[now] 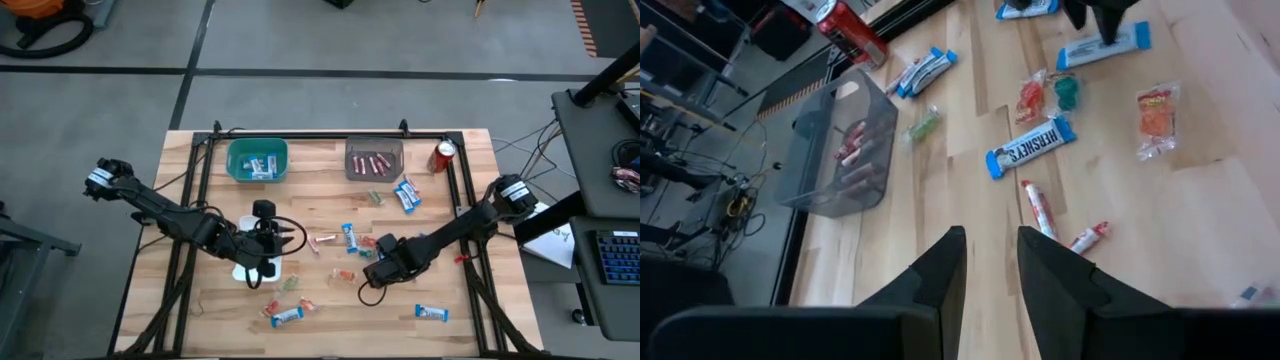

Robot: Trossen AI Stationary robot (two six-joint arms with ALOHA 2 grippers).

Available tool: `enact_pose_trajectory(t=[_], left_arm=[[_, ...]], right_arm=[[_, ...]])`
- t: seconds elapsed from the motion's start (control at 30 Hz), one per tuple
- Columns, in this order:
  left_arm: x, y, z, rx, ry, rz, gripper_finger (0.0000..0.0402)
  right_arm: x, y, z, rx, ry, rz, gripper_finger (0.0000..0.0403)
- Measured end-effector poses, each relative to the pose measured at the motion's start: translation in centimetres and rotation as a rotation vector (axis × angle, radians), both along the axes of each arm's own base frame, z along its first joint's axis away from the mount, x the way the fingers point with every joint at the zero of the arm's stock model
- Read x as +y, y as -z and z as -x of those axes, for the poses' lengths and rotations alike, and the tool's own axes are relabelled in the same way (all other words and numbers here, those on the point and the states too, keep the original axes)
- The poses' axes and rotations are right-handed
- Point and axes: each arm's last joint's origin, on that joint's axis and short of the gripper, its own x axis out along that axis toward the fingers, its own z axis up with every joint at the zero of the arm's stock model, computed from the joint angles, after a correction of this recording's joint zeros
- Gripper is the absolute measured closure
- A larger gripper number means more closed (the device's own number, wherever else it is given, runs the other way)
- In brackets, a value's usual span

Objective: Sort candy
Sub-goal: Put the white chocolate bar into the green bin

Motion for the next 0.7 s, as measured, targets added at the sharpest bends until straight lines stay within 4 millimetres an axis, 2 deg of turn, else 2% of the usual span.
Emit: enact_pose_trajectory(t=[0.13,0.27,0.7], left_arm=[[0.0,0.0,0.0,-0.004,-0.008,0.012,0.0324],[0.0,0.0,0.0,-0.008,-0.016,0.023,0.0324],[0.0,0.2,0.0,-0.006,-0.019,0.036,0.0324]], right_arm=[[-0.1,-1.6,0.0,-0.018,0.022,0.029,0.0183],[0.1,-2.2,-0.4,-0.043,0.03,0.034,0.0184],[0.4,0.4,-1.0,0.031,0.006,0.052,0.0184]])
